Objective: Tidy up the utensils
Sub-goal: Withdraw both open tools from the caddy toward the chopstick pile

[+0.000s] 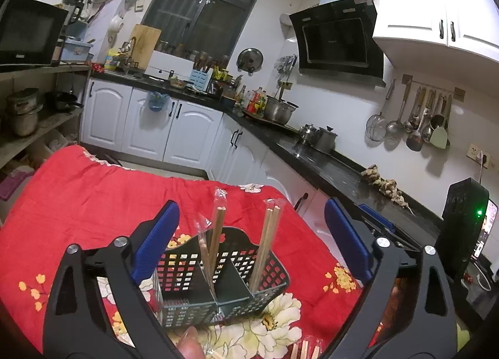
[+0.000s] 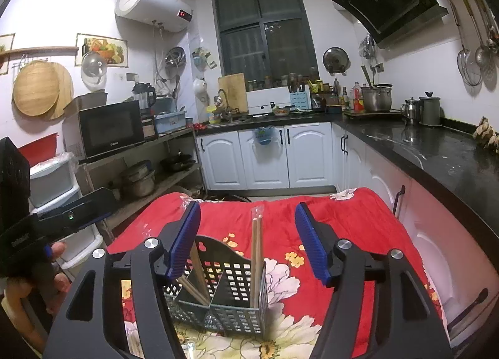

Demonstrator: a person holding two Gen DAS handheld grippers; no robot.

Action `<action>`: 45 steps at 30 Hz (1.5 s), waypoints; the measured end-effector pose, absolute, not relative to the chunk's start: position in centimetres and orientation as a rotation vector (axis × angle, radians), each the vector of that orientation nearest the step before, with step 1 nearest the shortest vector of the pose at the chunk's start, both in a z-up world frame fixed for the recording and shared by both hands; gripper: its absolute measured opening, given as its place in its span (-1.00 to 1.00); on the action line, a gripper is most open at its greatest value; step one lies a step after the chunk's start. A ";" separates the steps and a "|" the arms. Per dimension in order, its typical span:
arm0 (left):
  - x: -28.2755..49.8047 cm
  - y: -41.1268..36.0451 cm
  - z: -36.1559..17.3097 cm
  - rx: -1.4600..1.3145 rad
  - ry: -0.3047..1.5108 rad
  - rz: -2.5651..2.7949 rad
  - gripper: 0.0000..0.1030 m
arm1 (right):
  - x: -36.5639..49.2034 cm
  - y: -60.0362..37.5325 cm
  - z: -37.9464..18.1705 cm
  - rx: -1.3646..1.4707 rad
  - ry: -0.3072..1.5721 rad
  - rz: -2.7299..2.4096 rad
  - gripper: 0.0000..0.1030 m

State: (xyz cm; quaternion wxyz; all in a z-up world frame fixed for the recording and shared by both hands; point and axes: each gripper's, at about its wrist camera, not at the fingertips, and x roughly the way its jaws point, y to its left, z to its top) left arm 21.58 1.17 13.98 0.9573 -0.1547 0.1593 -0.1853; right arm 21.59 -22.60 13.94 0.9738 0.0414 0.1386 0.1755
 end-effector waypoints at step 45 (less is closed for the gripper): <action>17.6 2.1 9.4 -0.336 0.427 -0.361 0.79 | 17.8 -21.8 10.9 0.059 0.384 0.385 0.32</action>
